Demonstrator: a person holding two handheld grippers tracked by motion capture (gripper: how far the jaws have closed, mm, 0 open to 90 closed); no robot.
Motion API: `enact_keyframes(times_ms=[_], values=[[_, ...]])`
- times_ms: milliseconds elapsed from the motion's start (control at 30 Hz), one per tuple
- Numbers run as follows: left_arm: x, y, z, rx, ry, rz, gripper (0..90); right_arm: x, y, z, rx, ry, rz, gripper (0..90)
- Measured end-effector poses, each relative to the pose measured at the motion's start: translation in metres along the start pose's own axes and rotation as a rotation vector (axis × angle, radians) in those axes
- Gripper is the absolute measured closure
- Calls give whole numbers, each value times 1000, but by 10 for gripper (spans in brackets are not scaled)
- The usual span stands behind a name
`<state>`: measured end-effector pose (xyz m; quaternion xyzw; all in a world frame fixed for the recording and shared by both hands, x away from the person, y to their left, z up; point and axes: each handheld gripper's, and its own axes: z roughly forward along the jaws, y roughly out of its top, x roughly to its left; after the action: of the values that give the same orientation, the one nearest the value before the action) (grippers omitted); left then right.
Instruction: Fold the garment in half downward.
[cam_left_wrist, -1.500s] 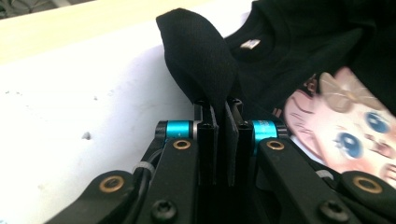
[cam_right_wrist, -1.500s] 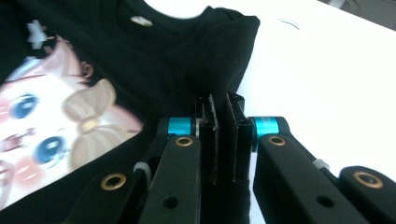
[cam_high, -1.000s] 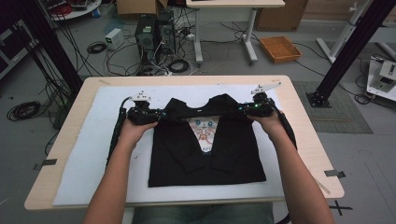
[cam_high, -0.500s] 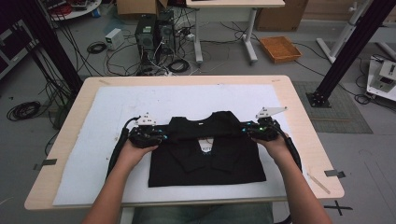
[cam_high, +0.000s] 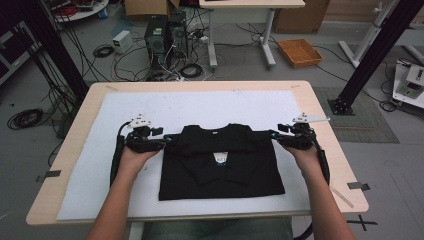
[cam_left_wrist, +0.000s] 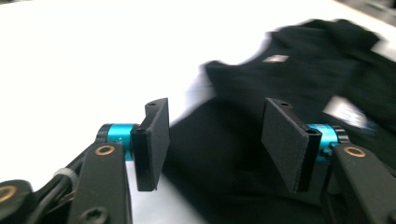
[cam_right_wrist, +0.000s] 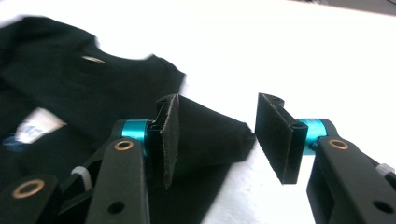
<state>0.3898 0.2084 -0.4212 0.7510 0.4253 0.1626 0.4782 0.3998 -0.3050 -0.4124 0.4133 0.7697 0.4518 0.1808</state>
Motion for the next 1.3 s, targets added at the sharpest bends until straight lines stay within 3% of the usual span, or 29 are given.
enact_keyframes(times_ms=[100,200,333,400,500,600,767,867,967,1067,1167,1300], values=[[13,-3,7,7,28,-49,397,-3,-1,11,32,-28,-8,486],[19,-8,16,28,28,-76,397,-5,-4,24,77,-47,-13,487],[20,-12,27,66,27,-75,397,-6,-9,40,164,-67,-52,517],[21,-13,29,75,25,-81,397,-6,-11,44,185,-61,-47,528],[19,-13,30,101,-2,-75,483,-6,-11,45,183,-55,-43,563],[13,-14,35,136,-11,-43,564,-7,-12,46,181,-27,-24,630],[13,-14,34,140,-36,-55,649,-8,-12,47,173,22,7,746],[10,-14,33,136,-36,-21,713,-9,-12,48,170,31,-1,792],[6,-13,32,139,-27,13,758,-9,-11,45,166,10,-30,819],[2,-12,33,134,-15,8,771,-10,-8,41,145,-15,-54,824],[-2,-12,35,118,-26,-1,777,-13,-6,38,135,-36,-77,825],[-1,-13,40,84,-48,-55,778,-20,-6,37,139,-61,-68,825]])
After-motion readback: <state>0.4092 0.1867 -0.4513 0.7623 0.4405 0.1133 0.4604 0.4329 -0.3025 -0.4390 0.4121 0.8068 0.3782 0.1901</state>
